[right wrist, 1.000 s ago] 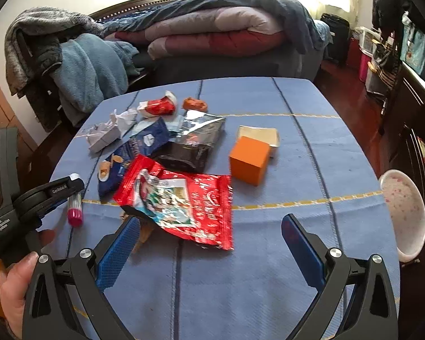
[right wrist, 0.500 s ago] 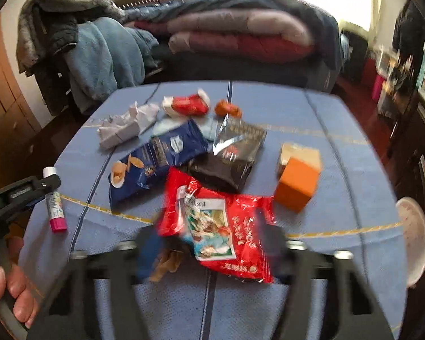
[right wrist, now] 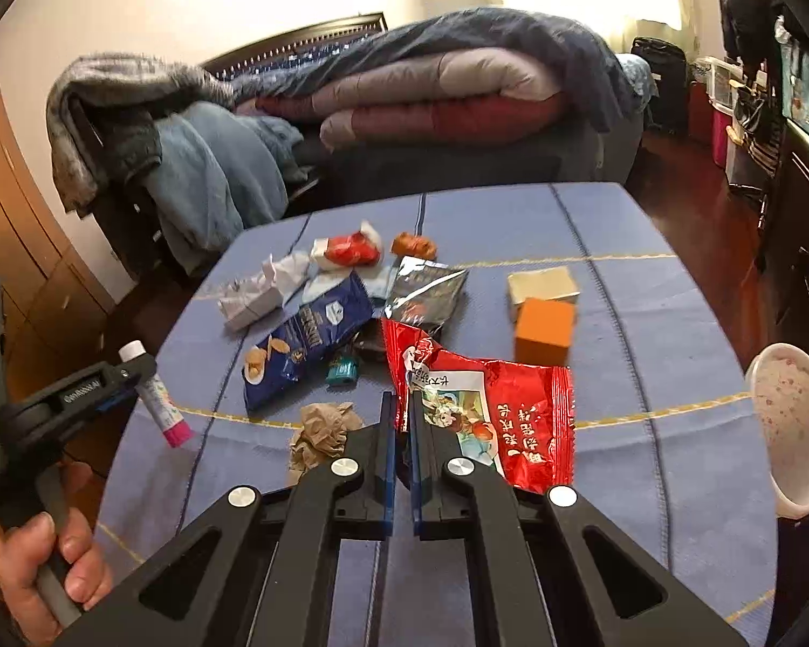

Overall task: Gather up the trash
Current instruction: 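Carry both items to the wastebasket and open both tools to drop them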

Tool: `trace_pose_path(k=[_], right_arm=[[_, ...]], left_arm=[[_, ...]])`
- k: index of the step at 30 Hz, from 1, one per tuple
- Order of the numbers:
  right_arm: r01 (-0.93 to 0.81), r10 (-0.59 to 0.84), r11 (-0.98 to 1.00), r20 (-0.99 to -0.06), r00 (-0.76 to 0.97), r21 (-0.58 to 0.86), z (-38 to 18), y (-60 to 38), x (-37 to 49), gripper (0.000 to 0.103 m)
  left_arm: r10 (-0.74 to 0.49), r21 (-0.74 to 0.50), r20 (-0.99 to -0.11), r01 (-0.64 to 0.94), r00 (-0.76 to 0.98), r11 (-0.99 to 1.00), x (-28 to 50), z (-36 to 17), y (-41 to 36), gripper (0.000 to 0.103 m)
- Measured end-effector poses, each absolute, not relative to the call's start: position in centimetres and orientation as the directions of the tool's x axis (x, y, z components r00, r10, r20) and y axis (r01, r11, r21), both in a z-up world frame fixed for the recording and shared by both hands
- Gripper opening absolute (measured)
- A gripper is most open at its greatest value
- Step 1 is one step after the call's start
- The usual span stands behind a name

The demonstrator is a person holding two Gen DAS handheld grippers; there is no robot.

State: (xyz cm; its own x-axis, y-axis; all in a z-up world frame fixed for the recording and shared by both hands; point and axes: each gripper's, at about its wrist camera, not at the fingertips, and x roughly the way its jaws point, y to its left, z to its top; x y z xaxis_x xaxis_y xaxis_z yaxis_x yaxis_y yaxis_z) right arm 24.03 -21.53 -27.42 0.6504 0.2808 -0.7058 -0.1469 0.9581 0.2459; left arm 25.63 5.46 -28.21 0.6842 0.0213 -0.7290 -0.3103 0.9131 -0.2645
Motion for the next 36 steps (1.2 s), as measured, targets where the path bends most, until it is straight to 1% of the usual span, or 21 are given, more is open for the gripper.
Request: trace_pose_path(k=[8, 13, 16, 27, 36], right_arm=[[-0.113, 0.271, 0.956, -0.668, 0.694, 0.270, -25.6, -25.4, 21.6, 0.004], [-0.059, 0.234, 0.958, -0.650, 0.723, 0.279, -25.1, -28.7, 20.2, 0.004], [-0.023, 0.209, 0.958, -0.642, 0.738, 0.285, -25.0, -30.6, 19.6, 0.004], [0.094, 0.123, 0.948, -0.620, 0.775, 0.305, -25.2, -37.3, 17.7, 0.004], [0.198, 0.035, 0.931, -0.614, 0.788, 0.306, -25.7, -42.5, 17.0, 0.005]], left_arm=[[-0.027, -0.258, -0.683, -0.206, 0.730, 0.944, 24.4, -25.5, 1.4, 0.024], [-0.112, -0.266, -0.637, -0.081, 0.763, 0.960, 24.1, -23.6, -2.5, 0.024], [-0.174, -0.276, -0.625, -0.007, 0.761, 0.961, 24.3, -23.0, -5.0, 0.024], [-0.297, -0.236, -0.604, 0.190, 0.739, 0.953, 25.6, -22.2, -14.2, 0.024], [-0.408, -0.242, -0.598, 0.330, 0.690, 0.912, 26.8, -22.6, -21.5, 0.024]])
